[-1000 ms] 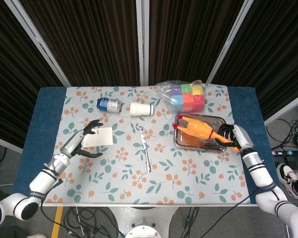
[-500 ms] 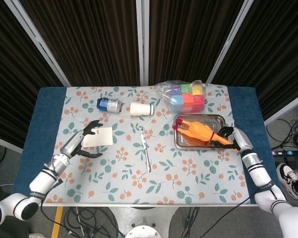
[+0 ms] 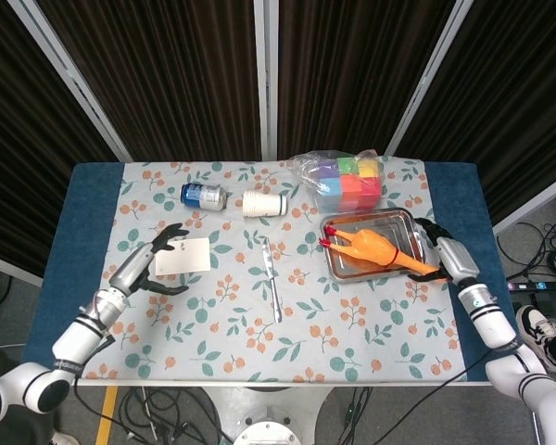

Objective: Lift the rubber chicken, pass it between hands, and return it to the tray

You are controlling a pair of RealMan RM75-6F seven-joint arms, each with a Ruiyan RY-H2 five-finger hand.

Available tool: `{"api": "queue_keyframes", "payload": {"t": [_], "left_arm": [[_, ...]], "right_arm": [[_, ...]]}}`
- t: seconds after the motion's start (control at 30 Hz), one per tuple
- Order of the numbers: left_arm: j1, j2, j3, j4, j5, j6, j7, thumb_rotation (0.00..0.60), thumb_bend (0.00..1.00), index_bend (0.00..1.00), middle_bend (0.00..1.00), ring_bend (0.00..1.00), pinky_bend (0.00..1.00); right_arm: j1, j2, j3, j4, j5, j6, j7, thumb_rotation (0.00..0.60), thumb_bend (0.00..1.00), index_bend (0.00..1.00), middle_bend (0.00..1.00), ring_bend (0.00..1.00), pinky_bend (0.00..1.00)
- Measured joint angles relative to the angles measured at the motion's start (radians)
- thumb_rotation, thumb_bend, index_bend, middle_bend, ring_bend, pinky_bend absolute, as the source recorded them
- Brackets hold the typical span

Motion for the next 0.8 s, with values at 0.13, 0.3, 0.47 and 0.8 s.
{"api": "queue_keyframes", "payload": {"t": [0.13,0.3,0.47,0.8], "left_arm": [[0.010,0.014,0.006,0.005,-0.003,0.012,0.037,0.600,0.15,0.18,0.11,0.09,0.20],[0.038,0.043,0.020,0.008,-0.026,0.051,0.148,0.600,0.15,0.18,0.11,0.09,0.20],[0.092,0.066,0.042,0.009,-0.056,0.148,0.334,0.600,0.16,0.19,0.11,0.09,0.20],[0.290,0.066,0.106,0.005,-0.068,0.483,0.625,0.600,0.15,0.19,0.11,0.09,0.20]], "right_arm": [[-0.017,0.058,0.015,-0.087,0.002,0.074,-0.147,0.600,0.06,0.01,0.18,0.05,0.13],[-0.062,0.166,0.036,-0.283,0.016,0.180,-0.352,0.600,0.30,0.18,0.36,0.23,0.29],[-0.142,0.325,0.041,-0.568,0.033,0.287,-0.498,0.600,0.31,0.20,0.32,0.21,0.29],[-0.383,0.513,-0.025,-0.847,0.008,0.544,-0.673,0.600,0.31,0.06,0.21,0.08,0.19]]}}
